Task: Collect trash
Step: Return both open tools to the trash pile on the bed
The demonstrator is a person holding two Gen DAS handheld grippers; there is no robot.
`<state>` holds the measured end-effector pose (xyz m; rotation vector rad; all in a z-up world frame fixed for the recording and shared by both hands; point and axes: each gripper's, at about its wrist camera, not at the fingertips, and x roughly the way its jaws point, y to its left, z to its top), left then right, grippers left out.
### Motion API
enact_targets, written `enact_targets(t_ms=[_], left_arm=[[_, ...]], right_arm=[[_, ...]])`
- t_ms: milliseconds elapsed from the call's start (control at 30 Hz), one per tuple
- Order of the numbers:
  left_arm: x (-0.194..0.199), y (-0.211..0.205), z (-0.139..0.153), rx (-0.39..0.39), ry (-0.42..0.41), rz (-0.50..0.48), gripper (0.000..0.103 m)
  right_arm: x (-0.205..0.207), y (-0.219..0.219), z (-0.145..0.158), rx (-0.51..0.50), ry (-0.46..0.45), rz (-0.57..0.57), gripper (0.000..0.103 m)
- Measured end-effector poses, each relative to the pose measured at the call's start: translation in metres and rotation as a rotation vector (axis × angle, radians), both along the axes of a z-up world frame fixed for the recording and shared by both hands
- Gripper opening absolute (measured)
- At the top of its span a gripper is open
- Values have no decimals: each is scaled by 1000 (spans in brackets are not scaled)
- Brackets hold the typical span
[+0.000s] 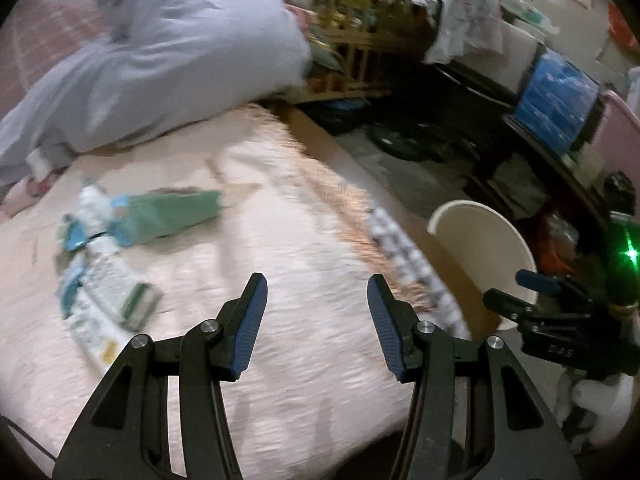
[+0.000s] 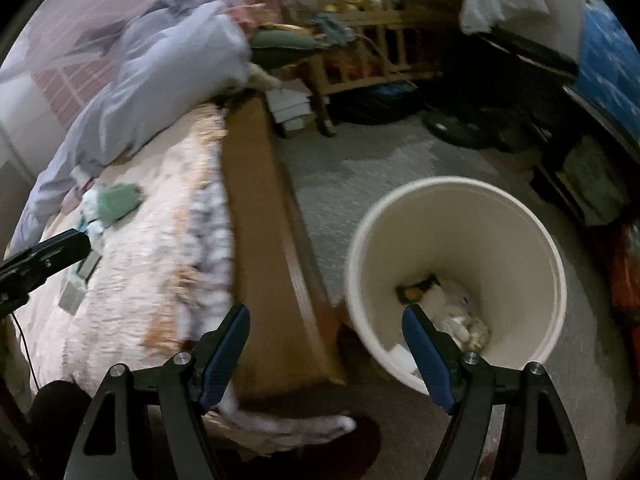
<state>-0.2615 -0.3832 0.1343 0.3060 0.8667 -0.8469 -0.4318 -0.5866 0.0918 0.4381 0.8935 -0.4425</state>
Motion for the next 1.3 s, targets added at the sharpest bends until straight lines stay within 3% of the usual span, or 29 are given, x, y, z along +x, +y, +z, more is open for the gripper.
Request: enact_targets(t_ms=[667,933,1300], left_arm=[[62,160,13,-15,-103,335,51],[73,190,13,-22,-106,394,51],[80,204,12,-27,-102,420,51]], right_arm=[[115,124,39,-73,-60,276,76],[138,169,42,-125,-63,369,76],[161,199,45,-141,-60,427,76]])
